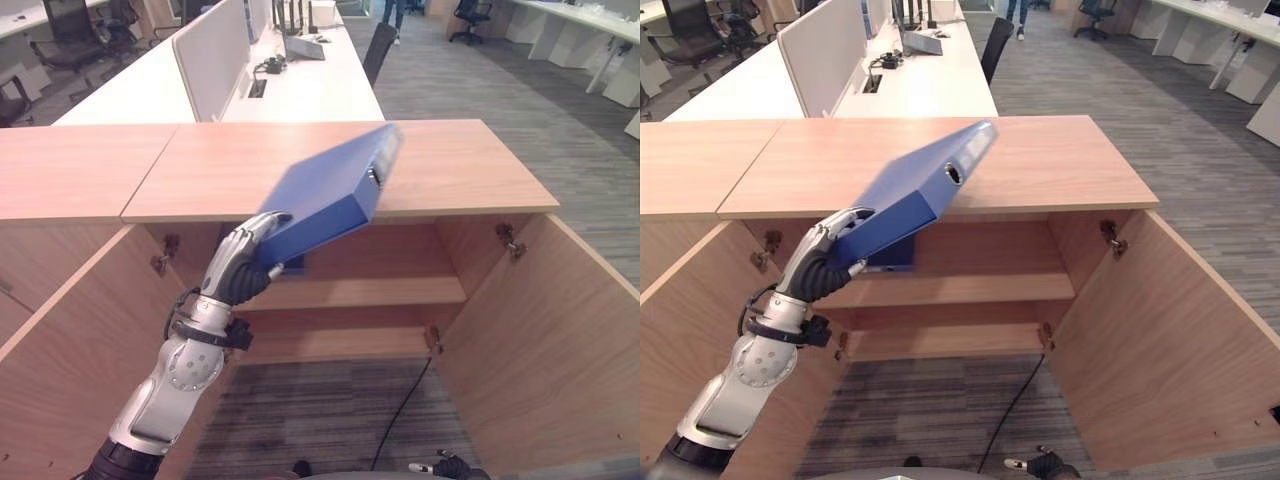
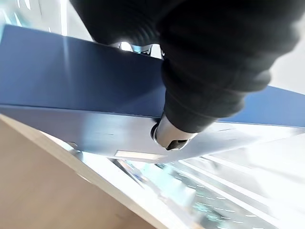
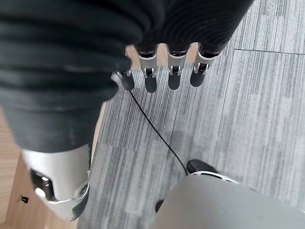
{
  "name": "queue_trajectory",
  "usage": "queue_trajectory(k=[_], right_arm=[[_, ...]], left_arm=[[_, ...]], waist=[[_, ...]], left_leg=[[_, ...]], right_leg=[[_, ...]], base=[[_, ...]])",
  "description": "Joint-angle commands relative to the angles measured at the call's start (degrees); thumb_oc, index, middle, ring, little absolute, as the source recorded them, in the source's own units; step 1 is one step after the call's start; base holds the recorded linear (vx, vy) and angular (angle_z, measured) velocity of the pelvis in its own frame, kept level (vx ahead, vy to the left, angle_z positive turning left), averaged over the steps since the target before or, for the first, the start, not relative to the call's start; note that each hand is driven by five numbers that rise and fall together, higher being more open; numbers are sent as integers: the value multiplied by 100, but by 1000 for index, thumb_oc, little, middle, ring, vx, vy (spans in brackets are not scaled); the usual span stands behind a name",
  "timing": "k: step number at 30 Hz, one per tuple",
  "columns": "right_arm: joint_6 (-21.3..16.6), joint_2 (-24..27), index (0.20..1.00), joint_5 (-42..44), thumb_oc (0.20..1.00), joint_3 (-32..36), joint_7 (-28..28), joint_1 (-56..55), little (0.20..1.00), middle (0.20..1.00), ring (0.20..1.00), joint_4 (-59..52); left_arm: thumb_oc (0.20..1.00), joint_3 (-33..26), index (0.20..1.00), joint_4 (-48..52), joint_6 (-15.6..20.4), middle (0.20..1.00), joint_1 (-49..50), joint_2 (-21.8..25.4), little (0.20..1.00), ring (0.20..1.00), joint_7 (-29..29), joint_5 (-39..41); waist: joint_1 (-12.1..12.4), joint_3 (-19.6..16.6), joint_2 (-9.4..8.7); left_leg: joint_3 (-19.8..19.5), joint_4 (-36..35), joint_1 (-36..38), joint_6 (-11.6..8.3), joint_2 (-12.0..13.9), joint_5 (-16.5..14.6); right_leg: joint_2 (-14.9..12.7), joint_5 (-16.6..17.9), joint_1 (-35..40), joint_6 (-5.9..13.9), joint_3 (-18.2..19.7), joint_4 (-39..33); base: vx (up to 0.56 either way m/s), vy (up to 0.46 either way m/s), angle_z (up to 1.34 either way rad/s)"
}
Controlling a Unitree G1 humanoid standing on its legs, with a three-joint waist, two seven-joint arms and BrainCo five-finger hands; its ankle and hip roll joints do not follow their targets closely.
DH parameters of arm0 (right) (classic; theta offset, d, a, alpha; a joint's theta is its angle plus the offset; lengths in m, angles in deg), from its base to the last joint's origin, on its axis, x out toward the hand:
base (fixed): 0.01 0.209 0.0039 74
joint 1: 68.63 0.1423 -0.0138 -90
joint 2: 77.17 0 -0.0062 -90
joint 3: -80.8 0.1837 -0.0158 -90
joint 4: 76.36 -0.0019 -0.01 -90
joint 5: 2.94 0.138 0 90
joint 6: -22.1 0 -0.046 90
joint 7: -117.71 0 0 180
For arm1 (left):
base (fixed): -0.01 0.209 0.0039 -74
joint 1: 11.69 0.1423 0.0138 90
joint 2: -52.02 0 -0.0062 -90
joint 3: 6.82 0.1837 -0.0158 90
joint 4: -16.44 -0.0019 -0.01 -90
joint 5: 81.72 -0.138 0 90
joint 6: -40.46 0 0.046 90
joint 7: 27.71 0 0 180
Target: Put the empty folder in the office cabinet
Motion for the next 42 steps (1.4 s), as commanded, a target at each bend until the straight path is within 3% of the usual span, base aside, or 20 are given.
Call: queue_trajectory(k=[1, 14, 16, 17, 20, 31, 42], right_arm=[[-130, -424, 1000, 215, 1000, -94, -59, 229, 1000, 1000, 1000, 215], [-127, -487, 1000, 289, 1000, -21, -106, 262, 1000, 1000, 1000, 423], [-99, -450, 1000, 286, 1000, 25, -213, 325, 1000, 1000, 1000, 554], [-100, -446, 1000, 285, 1000, 31, -217, 326, 1000, 1000, 1000, 556], [-58, -429, 1000, 260, 1000, 62, -335, 425, 1000, 1000, 1000, 771], [-65, -427, 1000, 289, 1000, 140, -417, 473, 1000, 1000, 1000, 886], [-349, -225, 1000, 866, 1000, 349, -184, 717, 1000, 1000, 1000, 10]], left_arm=[[200, 14, 200, -299, -60, 200, 118, 165, 200, 200, 190, 568], [200, -232, 200, 308, 31, 200, -21, 207, 200, 200, 244, 1158], [200, 41, 200, 618, -99, 200, -133, 97, 200, 200, 879, 2686], [200, 35, 200, 619, -106, 200, -139, 101, 200, 200, 896, 2720], [200, 325, 200, 662, -287, 200, -254, -113, 200, 200, 1184, 4017], [200, 627, 200, 576, -369, 200, -455, -285, 200, 200, 1242, 4352], [200, 378, 200, -190, -452, 200, 242, -38, 200, 200, 1251, 3441]], waist=[[-59, -53, -266], [-5, -45, -266], [-14, -58, -225], [-10, -57, -221], [3, -81, -183], [50, -76, -173], [72, -60, -134]], left_leg=[[-189, 34, 104, -52, 109, -682], [-282, 34, 113, -64, 100, -668], [-287, 34, 108, -64, 90, -655], [-288, 34, 108, -63, 91, -657], [-311, 34, 135, -65, 91, -660], [-338, 34, 181, -78, 90, -676], [-303, 34, 195, -76, 106, -673]], right_leg=[[-620, 359, -217, 555, -520, 31], [-621, 338, -183, 543, -577, 31], [-624, 341, -183, 548, -593, 31], [-623, 341, -183, 548, -593, 31], [-639, 335, -146, 547, -616, 31], [-650, 305, -75, 545, -660, 31], [-638, 292, -77, 541, -633, 31]], base=[[8, 11, 5], [-2, 0, 3], [0, 0, 0], [0, 0, 0], [0, 0, 0], [3, 3, 3], [1, 1, 1]])
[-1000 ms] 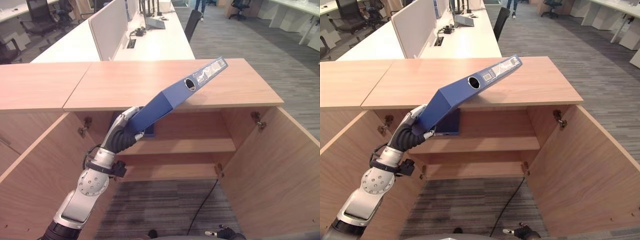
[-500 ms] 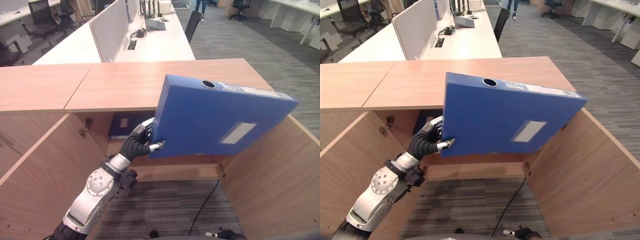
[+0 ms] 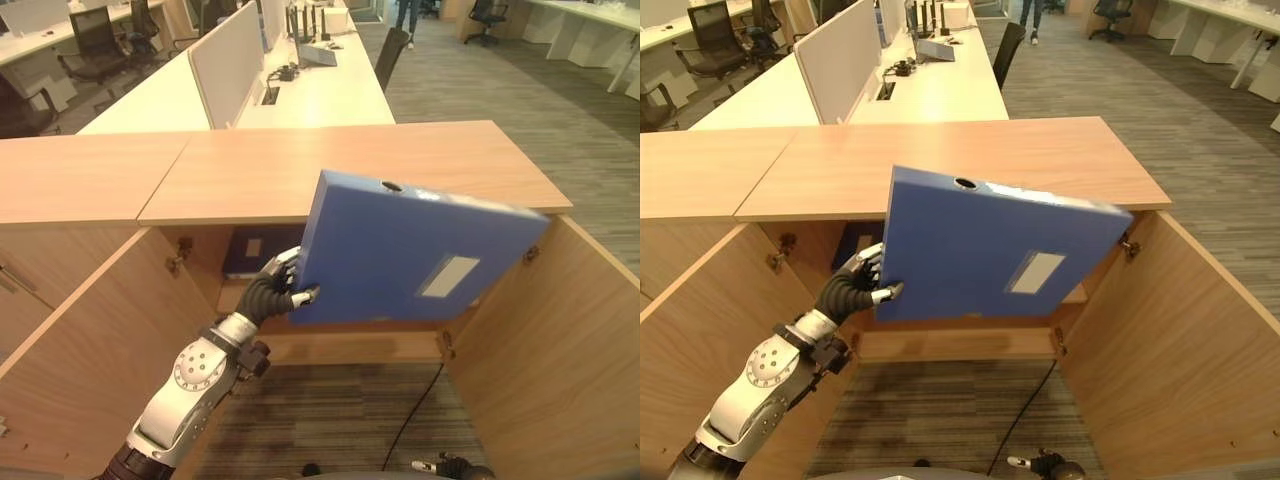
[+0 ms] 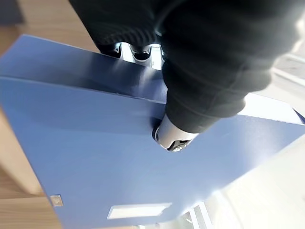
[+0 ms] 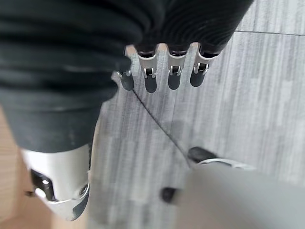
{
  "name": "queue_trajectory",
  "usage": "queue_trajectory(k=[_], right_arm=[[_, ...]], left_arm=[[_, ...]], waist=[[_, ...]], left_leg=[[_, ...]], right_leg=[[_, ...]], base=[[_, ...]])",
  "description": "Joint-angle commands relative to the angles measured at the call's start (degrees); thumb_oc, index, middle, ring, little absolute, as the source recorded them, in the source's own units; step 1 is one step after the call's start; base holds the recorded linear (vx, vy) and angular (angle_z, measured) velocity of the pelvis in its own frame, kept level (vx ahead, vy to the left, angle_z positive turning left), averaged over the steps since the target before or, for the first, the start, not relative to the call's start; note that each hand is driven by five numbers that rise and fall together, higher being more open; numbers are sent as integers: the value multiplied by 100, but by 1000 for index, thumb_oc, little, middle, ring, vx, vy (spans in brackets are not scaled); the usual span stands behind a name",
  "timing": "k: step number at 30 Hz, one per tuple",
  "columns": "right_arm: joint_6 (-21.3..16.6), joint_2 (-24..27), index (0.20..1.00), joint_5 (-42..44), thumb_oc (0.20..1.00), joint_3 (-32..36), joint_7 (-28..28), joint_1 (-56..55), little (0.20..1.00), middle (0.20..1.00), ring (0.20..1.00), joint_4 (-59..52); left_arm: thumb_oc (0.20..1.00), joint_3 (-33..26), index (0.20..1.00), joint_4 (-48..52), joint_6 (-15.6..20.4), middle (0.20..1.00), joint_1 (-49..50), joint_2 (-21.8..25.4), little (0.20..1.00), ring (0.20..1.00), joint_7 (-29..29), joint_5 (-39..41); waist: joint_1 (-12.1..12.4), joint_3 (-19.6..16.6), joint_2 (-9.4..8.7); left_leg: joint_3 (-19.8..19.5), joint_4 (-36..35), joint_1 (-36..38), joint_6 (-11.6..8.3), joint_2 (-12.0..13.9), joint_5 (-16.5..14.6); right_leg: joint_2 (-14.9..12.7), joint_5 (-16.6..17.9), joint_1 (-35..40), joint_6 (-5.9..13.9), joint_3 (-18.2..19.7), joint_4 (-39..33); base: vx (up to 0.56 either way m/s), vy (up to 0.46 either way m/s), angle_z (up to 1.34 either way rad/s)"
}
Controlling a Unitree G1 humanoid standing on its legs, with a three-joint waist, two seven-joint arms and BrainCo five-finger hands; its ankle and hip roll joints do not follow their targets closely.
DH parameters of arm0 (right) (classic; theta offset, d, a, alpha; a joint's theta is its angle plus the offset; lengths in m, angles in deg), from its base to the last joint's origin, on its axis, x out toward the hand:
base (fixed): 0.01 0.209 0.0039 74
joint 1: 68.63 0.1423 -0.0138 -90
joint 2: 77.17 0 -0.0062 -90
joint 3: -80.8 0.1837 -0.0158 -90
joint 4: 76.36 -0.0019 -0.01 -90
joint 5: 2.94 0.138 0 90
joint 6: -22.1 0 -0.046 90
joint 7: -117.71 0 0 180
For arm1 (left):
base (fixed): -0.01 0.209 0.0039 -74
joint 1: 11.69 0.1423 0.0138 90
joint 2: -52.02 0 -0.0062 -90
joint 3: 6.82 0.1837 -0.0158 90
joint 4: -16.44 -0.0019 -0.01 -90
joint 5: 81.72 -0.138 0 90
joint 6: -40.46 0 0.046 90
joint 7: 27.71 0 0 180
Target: Put the empty folder in the office cabinet
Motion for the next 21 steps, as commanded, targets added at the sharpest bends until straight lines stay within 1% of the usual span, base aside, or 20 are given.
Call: queue_trajectory(k=[1, 2, 3, 4, 5, 6, 7, 8, 10, 15, 16, 17, 19, 21], right_arm=[[-322, -173, 1000, 434, 1000, 120, 154, 420, 1000, 1000, 1000, -383], [-365, 21, 1000, 388, 1000, 102, 213, 406, 1000, 1000, 1000, -934], [-391, 127, 1000, 329, 1000, 104, 224, 409, 1000, 1000, 1000, -1217], [-372, 133, 1000, 325, 1000, 101, 229, 386, 1000, 1000, 1000, -1250], [-383, 281, 1000, 199, 1000, 105, 253, 367, 1000, 1000, 1000, -1644], [-402, 490, 1000, -13, 1000, 115, 292, 354, 1000, 1000, 1000, -2095], [-372, 851, 1000, -441, 1000, 207, 389, 219, 1000, 1000, 1000, -2854], [-341, 864, 1000, -456, 1000, 215, 390, 184, 1000, 1000, 1000, -2904], [-231, 1501, 1000, -1608, 1000, 318, 447, 145, 1000, 1000, 1000, -3895], [-164, 2120, 1000, -2652, 1000, 489, 507, 215, 1000, 1000, 1000, -4675], [-149, 2121, 1000, -2668, 1000, 501, 496, 204, 1000, 1000, 1000, -4704], [-169, 2286, 1000, -2950, 1000, 526, 496, 243, 1000, 1000, 1000, -4945], [-219, 2482, 1000, -3247, 1000, 510, 458, 316, 1000, 1000, 1000, -5235], [-281, 2592, 1000, -3346, 1000, 506, 370, 331, 1000, 1000, 1000, -5471]], left_arm=[[200, -324, 200, 245, 416, 200, 45, 107, 200, 200, -9, -552], [200, -423, 200, 94, 445, 200, 203, 229, 200, 200, -14, -876], [200, -484, 200, 19, 461, 200, 258, 312, 200, 200, -24, -1088], [200, -483, 200, 15, 467, 200, 267, 305, 200, 200, -26, -1100], [200, -560, 200, -74, 493, 200, 346, 390, 200, 200, -41, -1346], [200, -645, 200, -216, 468, 200, 435, 459, 200, 200, -39, -1548], [200, -796, 200, -386, 514, 200, 569, 471, 200, 200, -9, -1861], [200, -791, 200, -389, 520, 200, 577, 458, 200, 200, -7, -1869], [200, -1143, 200, -436, 585, 200, 757, 588, 200, 200, 34, -2476], [200, -1376, 200, -397, 750, 200, 790, 778, 200, 200, -23, -3143], [200, -1380, 200, -393, 753, 200, 793, 771, 200, 200, -25, -3155], [200, -1451, 200, -366, 800, 200, 814, 840, 200, 200, -65, -3365], [200, -1541, 200, -304, 870, 200, 802, 985, 200, 200, -108, -3636], [200, -1628, 200, -256, 913, 200, 807, 1044, 200, 200, -164, -3749]], waist=[[74, -16, -330], [64, -17, -335], [59, -17, -337], [57, -22, -334], [50, -17, -340], [41, -8, -348], [29, -11, -345], [28, -19, -334], [30, -13, -336], [49, -29, -344], [47, -26, -342], [56, -28, -346], [71, -35, -357], [77, -36, -364]], left_leg=[[-95, 29, 141, -69, 145, -689], [-72, 29, 144, -72, 151, -692], [-65, 29, 144, -73, 155, -694], [-63, 29, 146, -74, 156, -694], [-57, 29, 147, -75, 158, -696], [-47, 29, 144, -74, 162, -694], [-37, 29, 143, -74, 165, -691], [-38, 29, 144, -74, 166, -692], [-30, 29, 137, -72, 168, -693], [-6, 29, 130, -82, 177, -685], [-5, 29, 129, -82, 176, -685], [0, 29, 126, -85, 177, -686], [7, 29, 120, -92, 180, -686], [14, 29, 120, -98, 179, -683]], right_leg=[[-632, 277, -192, 571, -430, 33], [-628, 277, -200, 568, -409, 33], [-627, 276, -204, 567, -408, 33], [-627, 275, -203, 566, -406, 33], [-626, 272, -208, 565, -400, 33], [-626, 270, -222, 562, -394, 33], [-627, 258, -228, 565, -389, 33], [-626, 258, -227, 565, -390, 33], [-631, 237, -253, 570, -381, 33], [-638, 225, -264, 582, -400, 33], [-638, 225, -265, 582, -400, 33], [-638, 222, -271, 584, -391, 33], [-637, 220, -280, 586, -387, 33], [-637, 222, -283, 588, -390, 33]], base=[[0, 0, 0], [-2, 2, -5], [-2, -1, -8], [-5, 0, -8], [-8, -1, -5], [-12, 2, -3], [0, 0, 0], [-9, 9, -6], [-14, 8, -5], [0, 0, 0], [0, 0, 0], [0, 0, 0], [0, 0, 0], [0, 0, 0]])
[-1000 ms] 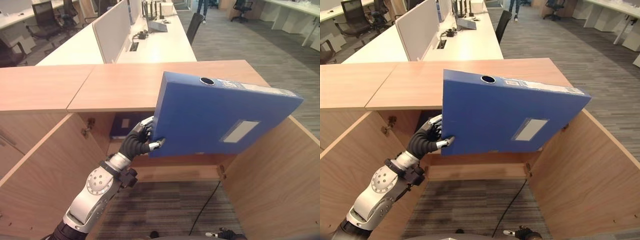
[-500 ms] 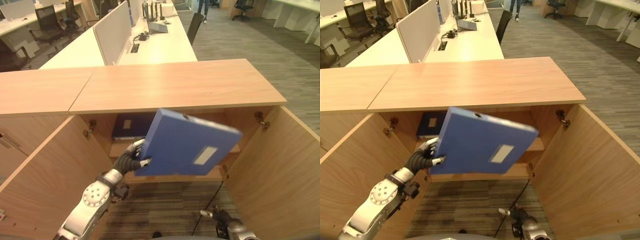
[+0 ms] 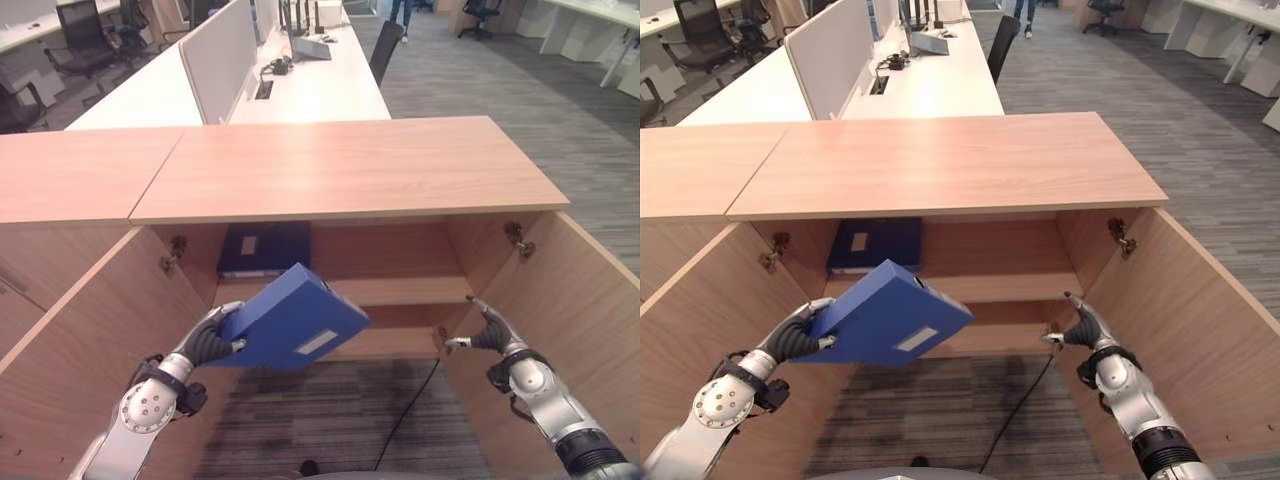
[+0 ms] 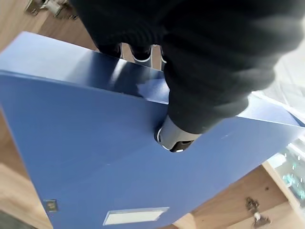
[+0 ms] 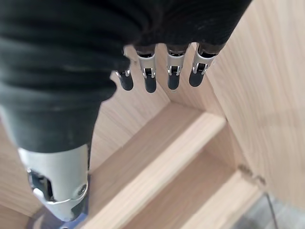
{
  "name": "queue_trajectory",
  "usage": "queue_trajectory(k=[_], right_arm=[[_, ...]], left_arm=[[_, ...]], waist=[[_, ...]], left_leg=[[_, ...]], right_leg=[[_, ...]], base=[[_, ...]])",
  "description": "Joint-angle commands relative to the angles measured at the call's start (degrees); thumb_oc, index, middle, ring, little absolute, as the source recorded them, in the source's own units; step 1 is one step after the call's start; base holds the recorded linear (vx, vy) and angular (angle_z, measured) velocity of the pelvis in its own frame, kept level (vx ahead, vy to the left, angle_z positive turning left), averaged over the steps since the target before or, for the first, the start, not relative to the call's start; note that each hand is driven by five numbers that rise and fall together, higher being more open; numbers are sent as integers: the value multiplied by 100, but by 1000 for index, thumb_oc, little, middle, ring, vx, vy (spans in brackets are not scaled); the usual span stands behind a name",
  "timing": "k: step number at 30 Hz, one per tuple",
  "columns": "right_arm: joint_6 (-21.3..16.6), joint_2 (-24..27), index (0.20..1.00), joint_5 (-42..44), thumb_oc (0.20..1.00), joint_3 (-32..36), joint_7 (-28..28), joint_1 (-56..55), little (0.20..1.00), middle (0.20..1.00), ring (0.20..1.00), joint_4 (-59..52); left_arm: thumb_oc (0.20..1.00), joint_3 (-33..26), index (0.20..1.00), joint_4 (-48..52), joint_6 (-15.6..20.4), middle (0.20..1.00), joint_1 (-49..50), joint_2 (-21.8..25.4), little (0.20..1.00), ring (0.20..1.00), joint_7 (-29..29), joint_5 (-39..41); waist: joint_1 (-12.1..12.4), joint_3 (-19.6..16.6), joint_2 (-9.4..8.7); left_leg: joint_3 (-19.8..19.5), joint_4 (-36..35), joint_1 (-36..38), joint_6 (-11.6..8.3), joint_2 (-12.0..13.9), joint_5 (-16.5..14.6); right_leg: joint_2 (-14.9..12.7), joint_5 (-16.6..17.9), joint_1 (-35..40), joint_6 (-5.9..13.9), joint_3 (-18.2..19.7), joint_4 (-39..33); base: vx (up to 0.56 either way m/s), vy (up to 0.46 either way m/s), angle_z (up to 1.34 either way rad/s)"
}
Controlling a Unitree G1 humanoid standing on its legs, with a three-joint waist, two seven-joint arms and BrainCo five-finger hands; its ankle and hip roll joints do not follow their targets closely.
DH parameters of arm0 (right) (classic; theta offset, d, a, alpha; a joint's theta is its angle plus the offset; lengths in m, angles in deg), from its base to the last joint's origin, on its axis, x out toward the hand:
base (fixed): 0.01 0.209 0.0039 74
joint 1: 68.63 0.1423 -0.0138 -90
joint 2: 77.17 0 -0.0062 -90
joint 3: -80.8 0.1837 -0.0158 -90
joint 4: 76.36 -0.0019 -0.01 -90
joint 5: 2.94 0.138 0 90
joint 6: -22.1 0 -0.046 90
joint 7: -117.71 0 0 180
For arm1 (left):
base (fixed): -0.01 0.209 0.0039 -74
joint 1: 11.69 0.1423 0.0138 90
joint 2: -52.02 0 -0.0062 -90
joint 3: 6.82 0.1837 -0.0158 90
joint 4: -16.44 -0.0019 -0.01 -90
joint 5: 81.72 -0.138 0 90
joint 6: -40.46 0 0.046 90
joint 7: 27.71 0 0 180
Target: Put the empty folder in the office cabinet
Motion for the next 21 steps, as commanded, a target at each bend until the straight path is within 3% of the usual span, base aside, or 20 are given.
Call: queue_trajectory(k=[1, 10, 21], right_arm=[[-288, 224, 1000, -360, 1000, -70, -22, 376, 1000, 1000, 1000, -323], [-659, 614, 1000, -182, 1000, -794, -660, 938, 1000, 1000, 1000, -1330], [-787, 390, 1000, 85, 1000, -1429, -882, 1382, 1000, 1000, 1000, -1478]], left_arm=[[200, -307, 200, 461, 571, 200, -324, 226, 200, 200, -290, -259], [200, -186, 200, 838, 794, 200, -698, 632, 200, 200, -334, -379], [200, 87, 200, 1040, 917, 200, -1087, 659, 200, 200, -429, -321]], waist=[[72, -108, -266], [111, -138, -308], [129, -142, -306]], left_leg=[[-91, 32, 133, -102, 176, -678], [-67, 32, 137, -140, 182, -658], [-72, 32, 151, -147, 178, -652]], right_leg=[[-622, 219, -237, 582, -492, 31], [-625, 235, -235, 585, -488, 31], [-628, 228, -224, 578, -484, 31]], base=[[0, 0, 0], [0, 0, 0], [0, 0, 0]])
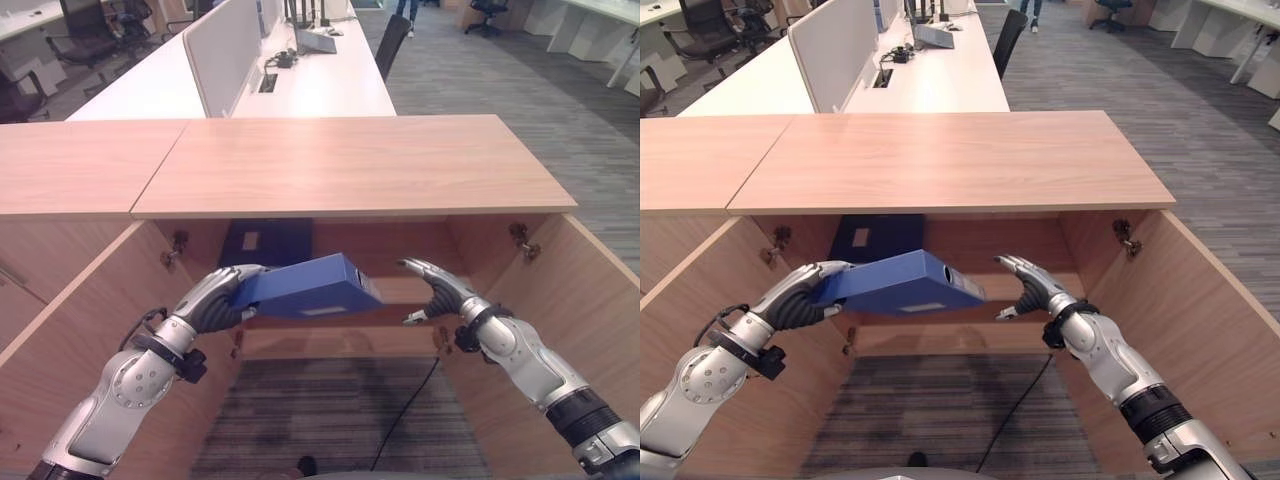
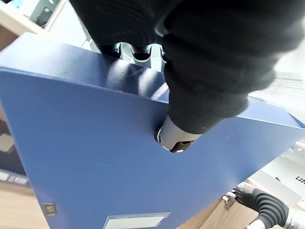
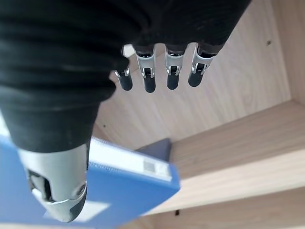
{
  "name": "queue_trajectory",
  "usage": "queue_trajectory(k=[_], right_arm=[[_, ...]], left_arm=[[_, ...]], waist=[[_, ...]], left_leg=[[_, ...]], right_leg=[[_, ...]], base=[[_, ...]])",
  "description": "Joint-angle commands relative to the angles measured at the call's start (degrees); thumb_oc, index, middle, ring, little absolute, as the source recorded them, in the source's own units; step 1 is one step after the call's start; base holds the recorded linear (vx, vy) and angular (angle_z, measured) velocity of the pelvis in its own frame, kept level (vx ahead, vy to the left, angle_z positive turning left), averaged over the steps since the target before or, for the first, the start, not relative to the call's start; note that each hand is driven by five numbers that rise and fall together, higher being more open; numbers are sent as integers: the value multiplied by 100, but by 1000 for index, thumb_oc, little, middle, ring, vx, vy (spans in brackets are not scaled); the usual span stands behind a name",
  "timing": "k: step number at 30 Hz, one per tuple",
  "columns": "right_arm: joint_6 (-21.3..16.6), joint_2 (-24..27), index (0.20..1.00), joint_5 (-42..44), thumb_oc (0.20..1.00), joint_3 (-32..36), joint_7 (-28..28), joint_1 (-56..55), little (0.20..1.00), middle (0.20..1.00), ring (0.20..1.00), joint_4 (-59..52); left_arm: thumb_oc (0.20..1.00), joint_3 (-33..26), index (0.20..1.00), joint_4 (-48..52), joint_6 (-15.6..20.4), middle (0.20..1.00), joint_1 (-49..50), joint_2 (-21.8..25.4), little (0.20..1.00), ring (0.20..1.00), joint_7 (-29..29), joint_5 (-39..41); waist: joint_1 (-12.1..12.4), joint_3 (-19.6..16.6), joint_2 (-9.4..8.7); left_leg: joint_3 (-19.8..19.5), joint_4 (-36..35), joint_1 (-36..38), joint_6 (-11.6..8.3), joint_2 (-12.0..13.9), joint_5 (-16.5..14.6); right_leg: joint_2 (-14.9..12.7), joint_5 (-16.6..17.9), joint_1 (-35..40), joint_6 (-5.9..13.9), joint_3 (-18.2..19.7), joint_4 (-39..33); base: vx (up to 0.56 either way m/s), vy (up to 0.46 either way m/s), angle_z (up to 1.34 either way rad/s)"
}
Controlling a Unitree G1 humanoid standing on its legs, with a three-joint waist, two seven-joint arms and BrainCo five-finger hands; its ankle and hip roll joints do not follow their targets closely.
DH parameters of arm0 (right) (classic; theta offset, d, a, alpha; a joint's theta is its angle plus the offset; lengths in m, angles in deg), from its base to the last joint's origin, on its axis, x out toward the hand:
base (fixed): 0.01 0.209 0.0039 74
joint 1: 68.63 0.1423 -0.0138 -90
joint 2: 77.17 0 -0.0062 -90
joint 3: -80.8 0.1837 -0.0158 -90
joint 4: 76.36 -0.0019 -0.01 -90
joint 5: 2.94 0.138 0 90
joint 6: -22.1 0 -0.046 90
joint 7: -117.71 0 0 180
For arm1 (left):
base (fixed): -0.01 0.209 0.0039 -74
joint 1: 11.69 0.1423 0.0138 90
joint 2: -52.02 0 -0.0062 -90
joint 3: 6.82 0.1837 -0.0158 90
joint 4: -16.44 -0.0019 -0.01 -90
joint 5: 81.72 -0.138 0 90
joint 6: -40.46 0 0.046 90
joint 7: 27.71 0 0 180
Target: Put the empty folder in the office cabinet
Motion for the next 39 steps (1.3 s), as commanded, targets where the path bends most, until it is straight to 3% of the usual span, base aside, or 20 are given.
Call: queue_trajectory(k=[1, 29, 30, 31, 39], right_arm=[[-280, -59, 1000, 266, 1000, -144, 31, 380, 1000, 1000, 1000, -334], [-316, -853, 1000, 501, 1000, -899, 3, 807, 1000, 1000, 1000, -236], [-316, -882, 664, 521, 664, -943, -14, 819, 664, 664, 664, -203], [-310, -922, 200, 574, 200, -972, -35, 824, 200, 200, 200, -194], [-310, -1295, 200, 1296, 200, -1178, -176, 672, 200, 200, 200, -39]], left_arm=[[200, 109, 200, 258, 373, 200, -477, 134, 200, 200, -329, 115], [200, 826, 200, 847, 487, 200, -1417, -464, 200, 200, -519, 713], [200, 856, 200, 872, 490, 200, -1440, -476, 200, 200, -509, 750], [200, 866, 200, 900, 488, 200, -1455, -485, 200, 200, -496, 806], [200, 1009, 200, 1032, 478, 200, -1573, -626, 200, 200, -458, 1153]], waist=[[47, -189, -235], [-6, -207, -279], [-7, -209, -280], [-5, -207, -281], [-12, -194, -274]], left_leg=[[-80, 29, 151, -147, 184, -651], [-79, 29, 140, -124, 200, -679], [-80, 29, 142, -124, 200, -681], [-80, 29, 143, -124, 201, -683], [-86, 29, 143, -129, 197, -678]], right_leg=[[-627, 227, -221, 576, -491, 29], [-628, 227, -221, 558, -485, 29], [-628, 225, -221, 557, -486, 29], [-629, 224, -219, 555, -490, 29], [-631, 222, -207, 552, -496, 29]], base=[[0, 0, 0], [0, 0, 0], [0, 0, 0], [0, 0, 0], [0, 0, 0]])
